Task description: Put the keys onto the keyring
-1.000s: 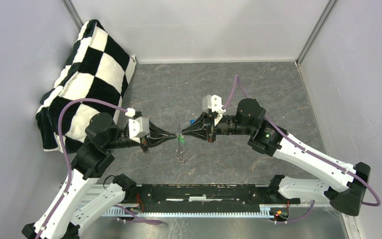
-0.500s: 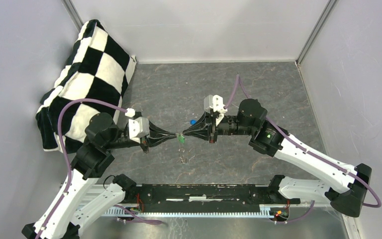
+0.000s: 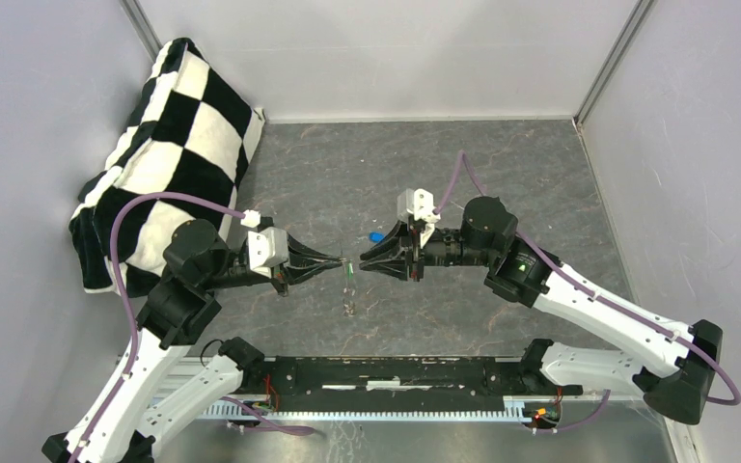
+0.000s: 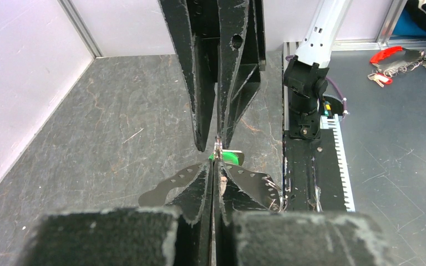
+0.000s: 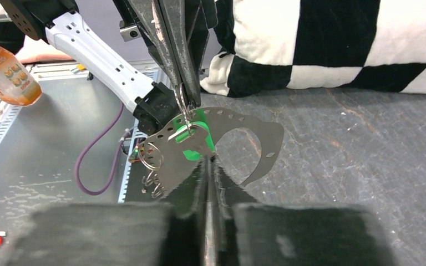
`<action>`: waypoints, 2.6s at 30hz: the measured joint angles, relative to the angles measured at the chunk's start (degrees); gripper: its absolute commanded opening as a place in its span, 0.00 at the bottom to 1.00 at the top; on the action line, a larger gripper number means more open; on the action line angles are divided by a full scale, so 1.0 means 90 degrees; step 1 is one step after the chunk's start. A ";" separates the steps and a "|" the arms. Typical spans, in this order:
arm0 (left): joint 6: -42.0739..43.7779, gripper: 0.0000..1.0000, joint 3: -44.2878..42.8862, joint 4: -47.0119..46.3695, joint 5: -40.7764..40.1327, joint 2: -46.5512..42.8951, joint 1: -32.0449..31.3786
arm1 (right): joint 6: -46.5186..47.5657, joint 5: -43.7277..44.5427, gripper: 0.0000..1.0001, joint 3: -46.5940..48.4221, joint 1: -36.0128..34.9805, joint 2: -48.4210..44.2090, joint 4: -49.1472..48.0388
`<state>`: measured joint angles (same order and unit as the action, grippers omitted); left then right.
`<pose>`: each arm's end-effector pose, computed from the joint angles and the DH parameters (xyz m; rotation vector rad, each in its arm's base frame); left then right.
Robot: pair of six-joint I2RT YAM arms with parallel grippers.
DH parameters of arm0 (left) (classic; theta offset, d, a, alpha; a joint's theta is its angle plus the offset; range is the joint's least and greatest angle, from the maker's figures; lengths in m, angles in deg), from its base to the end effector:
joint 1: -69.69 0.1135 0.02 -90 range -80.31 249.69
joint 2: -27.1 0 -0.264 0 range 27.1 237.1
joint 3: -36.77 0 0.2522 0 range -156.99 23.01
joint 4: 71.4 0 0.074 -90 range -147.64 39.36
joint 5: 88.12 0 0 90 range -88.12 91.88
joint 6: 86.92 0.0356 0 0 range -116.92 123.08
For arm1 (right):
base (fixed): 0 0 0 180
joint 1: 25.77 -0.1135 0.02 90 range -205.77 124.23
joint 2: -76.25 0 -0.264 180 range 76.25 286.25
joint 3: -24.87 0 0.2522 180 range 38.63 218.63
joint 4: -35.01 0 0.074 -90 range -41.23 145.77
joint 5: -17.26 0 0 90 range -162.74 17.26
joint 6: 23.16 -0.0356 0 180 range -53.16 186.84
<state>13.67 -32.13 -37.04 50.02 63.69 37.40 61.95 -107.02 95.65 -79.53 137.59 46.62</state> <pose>0.0863 -0.0859 0.4022 1.1838 1.1939 -0.9578 0.1290 0.2099 0.3826 -1.1519 1.3263 1.2469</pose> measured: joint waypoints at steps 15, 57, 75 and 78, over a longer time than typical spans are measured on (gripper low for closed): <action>0.0002 0.02 0.0000 0.0039 0.0058 0.0000 0.0000 | -0.0041 -0.0369 0.39 0.0282 0.0194 0.0197 -0.0223; 0.0095 0.02 0.0000 0.0058 0.0070 0.0000 0.0002 | -0.0316 -0.1180 0.00 0.0452 0.0194 0.0534 -0.0372; 0.0095 0.02 -0.0012 0.0049 0.0068 0.0000 0.0000 | -0.0566 -0.1195 0.00 0.0233 0.0231 0.0389 -0.0471; 0.0092 0.02 -0.0032 0.0049 0.0070 0.0002 0.0000 | -0.0624 -0.1219 0.00 0.0236 0.0231 0.0454 -0.0471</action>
<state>14.50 -32.41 -36.60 50.65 63.72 37.40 56.33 -117.99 97.77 -77.45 141.67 42.38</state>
